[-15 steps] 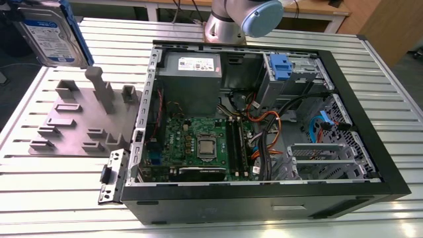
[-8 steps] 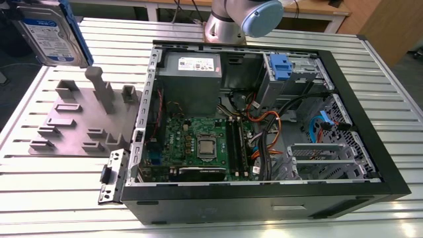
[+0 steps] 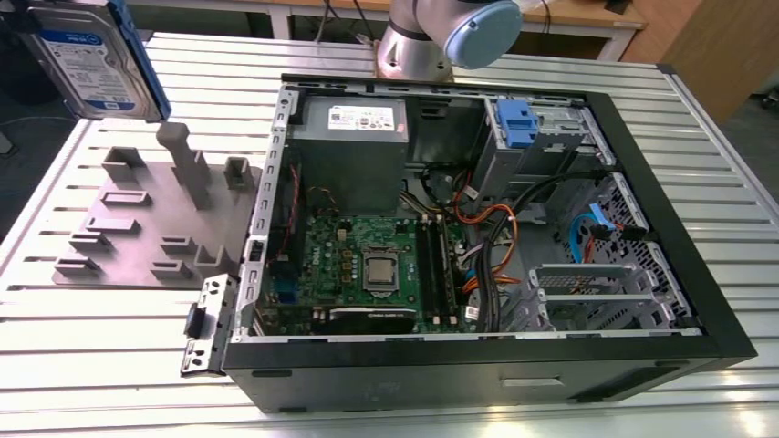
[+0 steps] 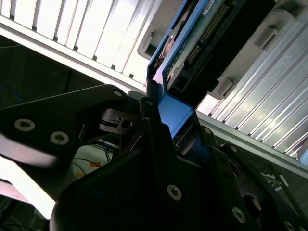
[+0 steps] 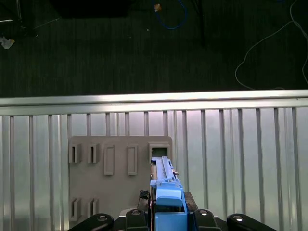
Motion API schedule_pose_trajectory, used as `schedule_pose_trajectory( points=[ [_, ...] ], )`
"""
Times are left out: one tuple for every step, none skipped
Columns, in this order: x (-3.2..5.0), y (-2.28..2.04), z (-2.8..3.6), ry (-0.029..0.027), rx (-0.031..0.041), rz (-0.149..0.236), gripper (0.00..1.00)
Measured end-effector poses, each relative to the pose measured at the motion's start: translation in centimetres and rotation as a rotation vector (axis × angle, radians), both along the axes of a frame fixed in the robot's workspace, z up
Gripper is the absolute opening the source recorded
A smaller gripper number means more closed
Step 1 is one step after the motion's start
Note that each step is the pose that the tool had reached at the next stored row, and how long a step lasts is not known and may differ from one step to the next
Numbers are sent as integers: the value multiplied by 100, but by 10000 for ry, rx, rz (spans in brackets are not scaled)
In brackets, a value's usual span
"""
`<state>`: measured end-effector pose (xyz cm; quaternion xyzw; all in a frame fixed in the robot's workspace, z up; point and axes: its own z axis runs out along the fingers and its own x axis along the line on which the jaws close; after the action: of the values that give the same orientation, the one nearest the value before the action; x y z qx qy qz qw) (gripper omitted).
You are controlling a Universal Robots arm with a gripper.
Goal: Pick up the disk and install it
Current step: 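Pick up the disk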
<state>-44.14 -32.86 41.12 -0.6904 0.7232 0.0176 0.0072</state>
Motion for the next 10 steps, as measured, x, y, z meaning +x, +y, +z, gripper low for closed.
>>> schedule_pose_trajectory(
  points=[
    [0,0,6,0,0,0,36],
    [0,0,12,0,0,0,36],
    [0,0,17,-1,0,0,36],
    [0,0,23,0,-1,0,36],
    [0,0,29,0,0,0,36],
    [0,0,35,0,0,0,36],
    [0,0,41,0,0,0,36],
    [0,0,47,0,0,0,36],
    [0,0,54,0,0,0,36],
    [0,0,60,0,-1,0,36]
  ],
)
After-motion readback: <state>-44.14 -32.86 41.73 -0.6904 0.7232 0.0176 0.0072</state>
